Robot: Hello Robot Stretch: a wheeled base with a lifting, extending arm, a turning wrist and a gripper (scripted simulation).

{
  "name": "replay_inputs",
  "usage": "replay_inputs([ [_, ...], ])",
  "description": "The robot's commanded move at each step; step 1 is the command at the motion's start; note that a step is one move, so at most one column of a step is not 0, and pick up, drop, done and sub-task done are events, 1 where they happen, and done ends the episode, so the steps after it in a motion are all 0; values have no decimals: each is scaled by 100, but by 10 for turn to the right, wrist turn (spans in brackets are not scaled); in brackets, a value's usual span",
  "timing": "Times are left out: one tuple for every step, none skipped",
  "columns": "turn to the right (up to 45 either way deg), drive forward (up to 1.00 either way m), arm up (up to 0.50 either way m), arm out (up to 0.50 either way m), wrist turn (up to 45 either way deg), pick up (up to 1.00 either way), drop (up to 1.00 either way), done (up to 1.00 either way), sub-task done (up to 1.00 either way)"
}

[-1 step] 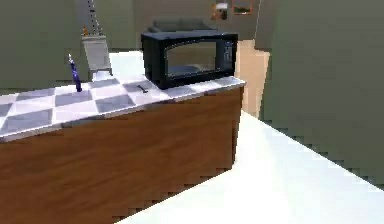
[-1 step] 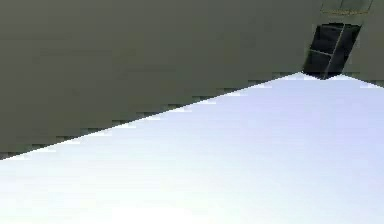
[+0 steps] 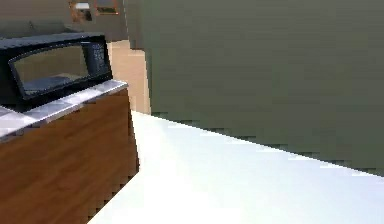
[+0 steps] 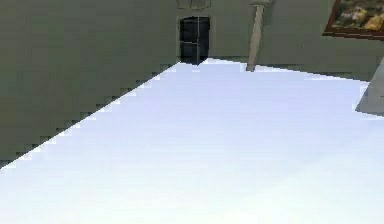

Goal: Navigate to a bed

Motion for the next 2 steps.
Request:
replay_inputs([
  [0,100,0,0,0,0,0,0,0],
  [0,65,0,0,0,0,0,0,0],
])
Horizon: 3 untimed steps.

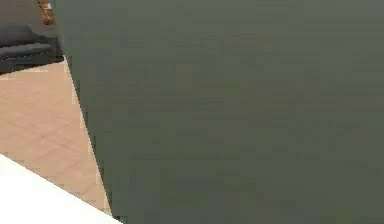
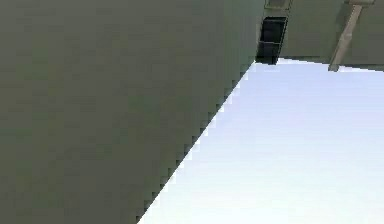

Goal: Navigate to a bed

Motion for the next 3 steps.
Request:
replay_inputs([
  [0,35,0,0,0,0,0,0,0],
  [-450,0,0,0,0,0,0,0,0],
  [-150,0,0,0,0,0,0,0,0],
])
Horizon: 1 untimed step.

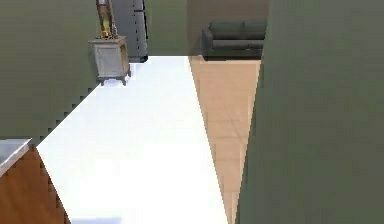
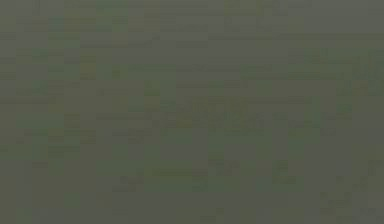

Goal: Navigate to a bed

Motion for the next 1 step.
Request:
replay_inputs([
  [-30,0,0,0,0,0,0,0,0],
])
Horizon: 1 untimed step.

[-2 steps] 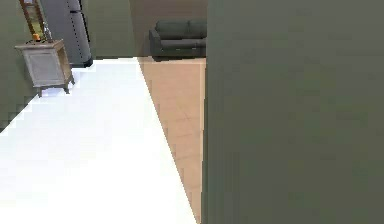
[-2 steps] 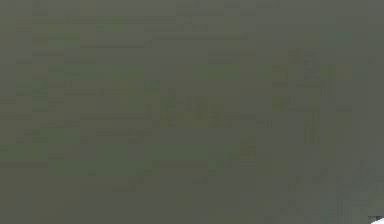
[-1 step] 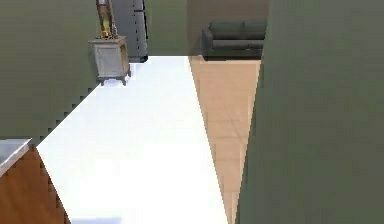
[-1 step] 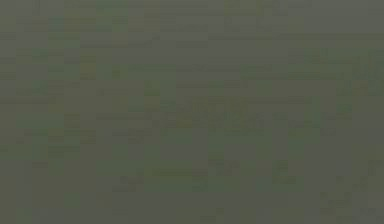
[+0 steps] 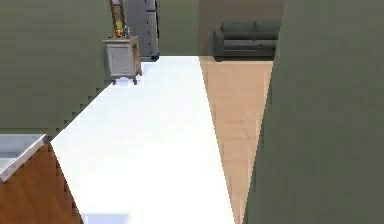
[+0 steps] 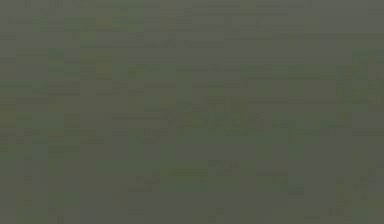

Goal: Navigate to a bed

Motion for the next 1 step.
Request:
replay_inputs([
  [0,100,0,0,0,0,0,0,0],
])
